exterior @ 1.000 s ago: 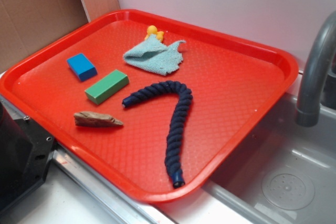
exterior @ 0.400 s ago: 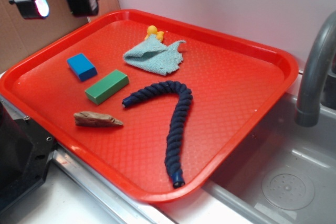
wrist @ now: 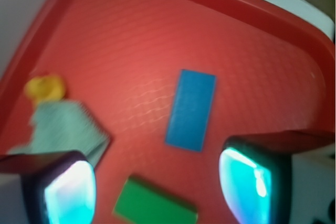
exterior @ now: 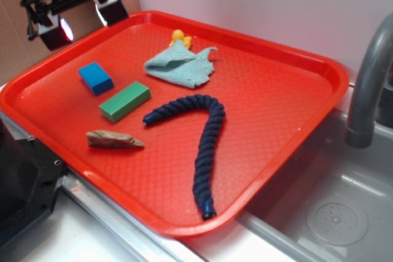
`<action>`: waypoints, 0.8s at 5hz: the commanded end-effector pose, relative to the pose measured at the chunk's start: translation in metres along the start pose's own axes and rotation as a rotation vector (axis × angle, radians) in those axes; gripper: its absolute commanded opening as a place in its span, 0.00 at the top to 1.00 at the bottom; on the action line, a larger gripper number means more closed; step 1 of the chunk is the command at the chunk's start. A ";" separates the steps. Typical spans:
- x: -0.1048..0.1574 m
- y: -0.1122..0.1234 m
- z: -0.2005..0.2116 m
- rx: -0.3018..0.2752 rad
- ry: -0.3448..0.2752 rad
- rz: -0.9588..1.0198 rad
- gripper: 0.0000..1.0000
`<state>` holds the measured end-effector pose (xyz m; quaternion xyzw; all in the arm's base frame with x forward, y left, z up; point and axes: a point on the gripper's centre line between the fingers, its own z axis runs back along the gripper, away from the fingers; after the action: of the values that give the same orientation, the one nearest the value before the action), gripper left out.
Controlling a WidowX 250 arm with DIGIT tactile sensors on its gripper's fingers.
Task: Grab the blue block.
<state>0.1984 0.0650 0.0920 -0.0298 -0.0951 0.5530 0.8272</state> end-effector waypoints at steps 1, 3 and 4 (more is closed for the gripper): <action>0.015 0.007 -0.031 0.115 -0.015 0.006 0.00; 0.013 0.016 -0.074 0.254 0.000 -0.034 0.00; 0.011 0.015 -0.081 0.261 0.024 -0.069 0.00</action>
<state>0.2174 0.0841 0.0157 0.0705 -0.0262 0.5385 0.8392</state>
